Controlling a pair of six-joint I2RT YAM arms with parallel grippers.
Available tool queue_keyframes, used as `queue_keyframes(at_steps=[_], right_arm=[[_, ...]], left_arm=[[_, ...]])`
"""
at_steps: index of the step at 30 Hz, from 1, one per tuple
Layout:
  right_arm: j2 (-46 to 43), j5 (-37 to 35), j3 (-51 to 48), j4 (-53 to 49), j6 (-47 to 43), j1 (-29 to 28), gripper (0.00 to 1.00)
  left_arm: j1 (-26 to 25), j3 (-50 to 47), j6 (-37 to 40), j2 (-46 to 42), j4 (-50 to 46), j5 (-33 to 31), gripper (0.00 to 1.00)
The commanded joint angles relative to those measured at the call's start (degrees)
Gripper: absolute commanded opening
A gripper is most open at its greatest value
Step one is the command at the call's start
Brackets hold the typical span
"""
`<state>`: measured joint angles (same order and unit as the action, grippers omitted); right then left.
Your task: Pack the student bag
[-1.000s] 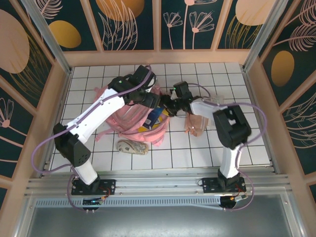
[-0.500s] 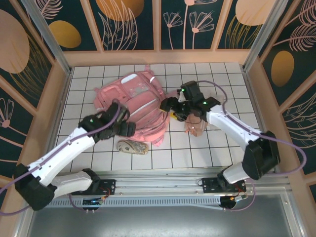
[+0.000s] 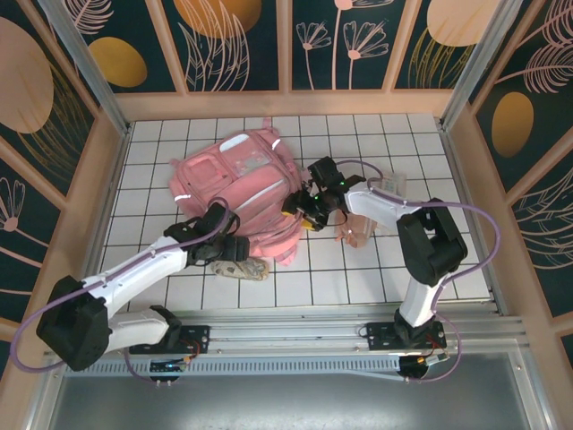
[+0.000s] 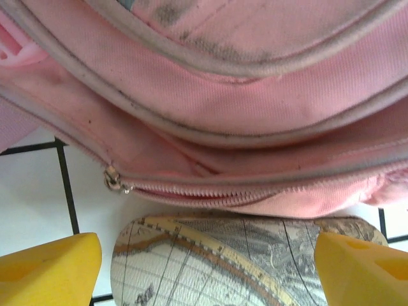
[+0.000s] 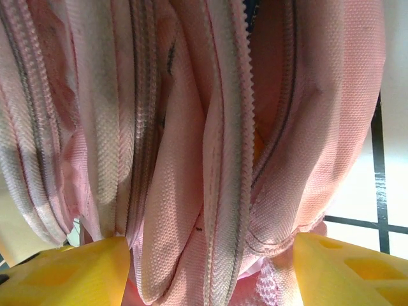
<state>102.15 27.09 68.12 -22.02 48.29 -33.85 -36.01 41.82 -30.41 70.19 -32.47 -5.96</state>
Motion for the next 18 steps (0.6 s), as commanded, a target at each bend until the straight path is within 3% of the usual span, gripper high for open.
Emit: queue_keyframes(at_steps=[1,6,8,9,11,18], right_arm=[[0.46,1.07,-0.28,2.25,0.01,0.01,0.69],[2.49,2.13,-2.79,6.04,1.90,0.17,0.66],[2.61,1.17,-2.86,7.40,2.33,0.48,0.57],[2.71,0.65,-2.75,7.96,2.43,0.96,0.45],[3.37,0.42,-2.59,9.41,2.42,2.19,0.03],[5.92,0.05,8.21,6.29,-1.40,10.35,0.00]], left_arm=[[0.81,-1.22,1.76,2.23,3.93,0.20,0.86],[4.08,-1.78,3.13,2.15,5.25,-1.38,0.84],[4.06,-2.07,3.34,1.99,5.67,-0.57,0.81],[4.11,-2.11,3.43,1.94,5.79,-0.42,0.78],[4.10,-2.18,3.97,1.83,6.14,0.37,0.76],[4.07,-3.59,6.83,0.26,8.79,3.06,0.74]])
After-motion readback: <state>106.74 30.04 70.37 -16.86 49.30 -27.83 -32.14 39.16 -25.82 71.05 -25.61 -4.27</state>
